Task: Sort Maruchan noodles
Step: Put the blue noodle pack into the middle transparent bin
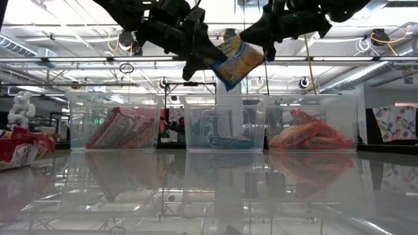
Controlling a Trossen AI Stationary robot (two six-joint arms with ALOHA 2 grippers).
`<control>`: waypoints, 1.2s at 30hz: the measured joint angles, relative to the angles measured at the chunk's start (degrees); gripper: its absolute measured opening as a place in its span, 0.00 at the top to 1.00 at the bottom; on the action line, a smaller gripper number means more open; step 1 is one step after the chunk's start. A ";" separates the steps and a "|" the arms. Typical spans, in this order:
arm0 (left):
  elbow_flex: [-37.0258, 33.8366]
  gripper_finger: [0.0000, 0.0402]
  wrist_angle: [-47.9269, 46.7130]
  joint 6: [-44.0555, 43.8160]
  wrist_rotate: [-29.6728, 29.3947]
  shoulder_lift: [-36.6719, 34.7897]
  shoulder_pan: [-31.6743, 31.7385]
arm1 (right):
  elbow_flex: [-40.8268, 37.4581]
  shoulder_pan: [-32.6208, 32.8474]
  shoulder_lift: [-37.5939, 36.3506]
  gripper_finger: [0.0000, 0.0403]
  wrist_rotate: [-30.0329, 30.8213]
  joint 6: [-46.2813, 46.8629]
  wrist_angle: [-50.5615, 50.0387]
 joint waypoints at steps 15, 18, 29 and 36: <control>-0.08 0.68 -22.07 10.34 1.22 -7.31 0.10 | -0.04 3.57 -0.03 0.54 -7.62 22.15 0.72; -0.10 0.68 -21.56 9.75 1.53 -9.04 0.10 | -0.04 5.03 -0.03 0.53 -4.84 19.31 2.57; -0.10 0.68 -25.24 7.77 1.60 -12.03 -0.12 | -0.04 6.04 6.01 0.33 -5.76 9.04 3.29; -0.10 0.68 -25.25 8.21 1.44 -12.00 -0.84 | -0.04 7.12 13.10 0.22 -10.49 9.84 12.36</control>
